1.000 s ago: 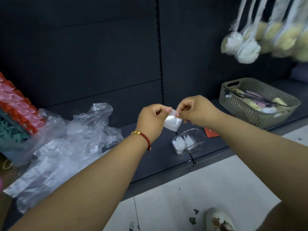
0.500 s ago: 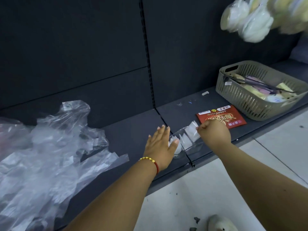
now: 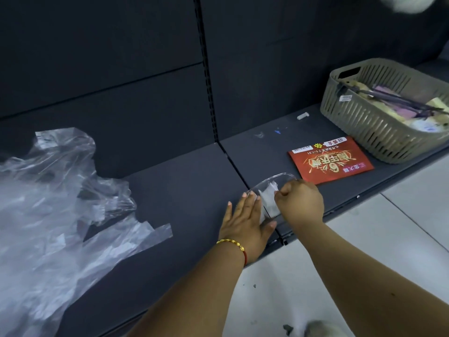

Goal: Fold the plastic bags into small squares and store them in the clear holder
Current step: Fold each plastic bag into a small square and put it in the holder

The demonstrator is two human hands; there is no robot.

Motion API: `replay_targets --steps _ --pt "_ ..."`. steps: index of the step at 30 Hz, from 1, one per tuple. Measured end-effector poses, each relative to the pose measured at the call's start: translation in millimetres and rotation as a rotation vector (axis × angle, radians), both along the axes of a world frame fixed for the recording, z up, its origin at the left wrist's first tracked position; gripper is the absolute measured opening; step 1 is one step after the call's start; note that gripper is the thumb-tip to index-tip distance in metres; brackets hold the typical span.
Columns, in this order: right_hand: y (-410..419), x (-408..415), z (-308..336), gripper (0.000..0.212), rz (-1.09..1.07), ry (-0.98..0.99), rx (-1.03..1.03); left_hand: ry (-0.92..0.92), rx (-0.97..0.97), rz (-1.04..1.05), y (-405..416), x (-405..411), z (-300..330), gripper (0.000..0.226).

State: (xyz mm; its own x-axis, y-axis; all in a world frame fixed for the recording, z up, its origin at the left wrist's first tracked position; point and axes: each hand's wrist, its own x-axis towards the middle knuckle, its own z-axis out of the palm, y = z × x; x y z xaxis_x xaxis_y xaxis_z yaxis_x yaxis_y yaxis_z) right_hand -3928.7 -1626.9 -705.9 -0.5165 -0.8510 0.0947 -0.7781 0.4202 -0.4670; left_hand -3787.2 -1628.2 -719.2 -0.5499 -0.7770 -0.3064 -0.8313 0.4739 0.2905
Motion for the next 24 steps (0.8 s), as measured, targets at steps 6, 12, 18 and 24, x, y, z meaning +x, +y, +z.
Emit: replay_targets --steps 6,12,18,24 --pt "-7.5 5.2 -20.3 0.013 0.013 0.133 0.047 0.018 0.004 0.021 1.2 -1.7 -21.7 0.09" --pt "-14.5 4.8 -26.7 0.021 0.031 0.239 0.154 -0.003 -0.007 0.018 2.1 -6.0 -32.0 0.088" --pt "-12.0 3.8 -30.1 0.028 0.02 0.166 0.113 0.032 -0.003 0.021 -0.7 -7.9 -27.8 0.087" --pt "-0.8 27.4 -23.1 0.036 0.017 0.129 -0.235 0.111 -0.05 0.087 8.2 18.2 -15.2 0.085"
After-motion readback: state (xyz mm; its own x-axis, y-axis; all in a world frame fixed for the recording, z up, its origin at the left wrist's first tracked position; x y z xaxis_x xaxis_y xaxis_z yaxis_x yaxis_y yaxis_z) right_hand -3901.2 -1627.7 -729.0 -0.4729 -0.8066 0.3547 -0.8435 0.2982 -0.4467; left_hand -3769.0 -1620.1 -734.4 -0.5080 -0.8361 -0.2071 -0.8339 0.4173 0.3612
